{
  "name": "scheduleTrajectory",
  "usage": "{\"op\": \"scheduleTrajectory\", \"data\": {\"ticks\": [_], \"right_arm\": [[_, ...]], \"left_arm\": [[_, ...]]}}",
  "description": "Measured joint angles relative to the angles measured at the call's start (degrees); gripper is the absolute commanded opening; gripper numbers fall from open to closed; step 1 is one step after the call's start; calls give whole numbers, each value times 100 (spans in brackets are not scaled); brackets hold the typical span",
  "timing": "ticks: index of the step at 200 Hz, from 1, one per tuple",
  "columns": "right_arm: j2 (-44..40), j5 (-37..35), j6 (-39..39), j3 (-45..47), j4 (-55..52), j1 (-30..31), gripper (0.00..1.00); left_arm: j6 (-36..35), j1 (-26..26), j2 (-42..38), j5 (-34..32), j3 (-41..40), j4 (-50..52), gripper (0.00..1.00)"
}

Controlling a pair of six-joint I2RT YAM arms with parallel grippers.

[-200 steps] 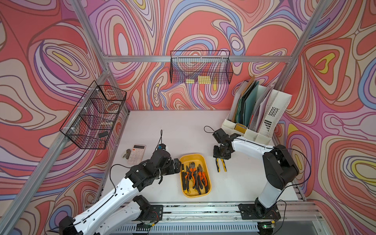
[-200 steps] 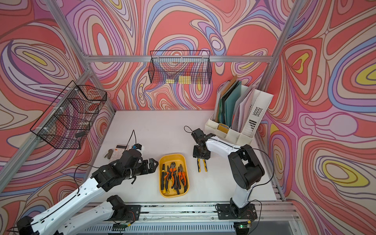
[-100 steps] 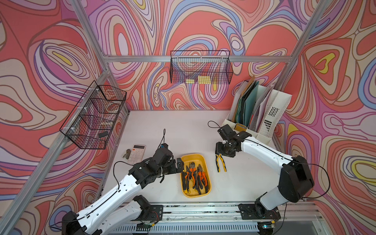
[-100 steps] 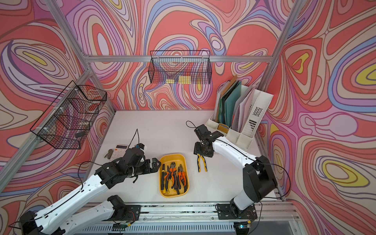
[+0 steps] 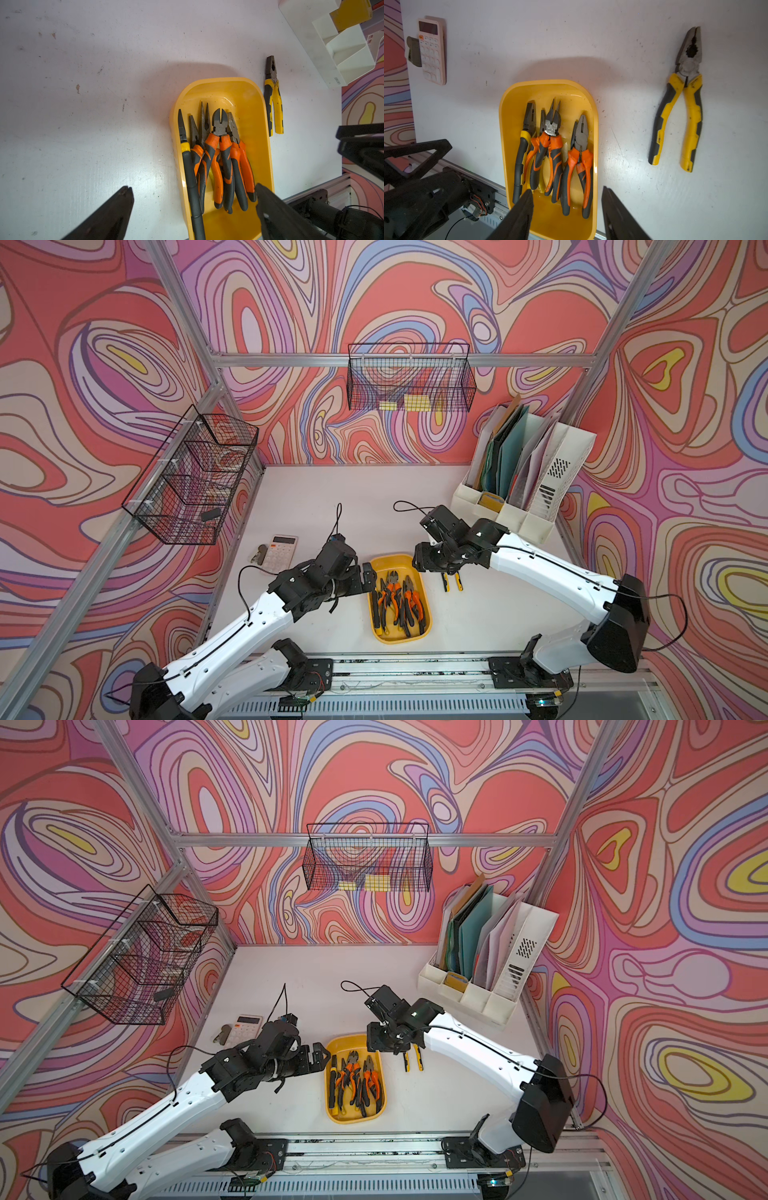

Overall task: Take the pliers out of the storage box
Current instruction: Pick up the pliers from the storage box.

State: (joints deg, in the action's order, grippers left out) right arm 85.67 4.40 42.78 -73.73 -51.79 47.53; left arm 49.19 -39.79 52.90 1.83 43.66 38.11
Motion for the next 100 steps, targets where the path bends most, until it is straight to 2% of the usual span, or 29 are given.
{"op": "scheduleTrajectory", "data": {"ticks": [61,100], "right_arm": [[1303,201,116,-186,326,704,53],[1528,238,186,-199,363,758,51]], "left_arm": [[42,0,-417,-4,-2,0,97],[81,0,-682,-52,-46,7,97]]}}
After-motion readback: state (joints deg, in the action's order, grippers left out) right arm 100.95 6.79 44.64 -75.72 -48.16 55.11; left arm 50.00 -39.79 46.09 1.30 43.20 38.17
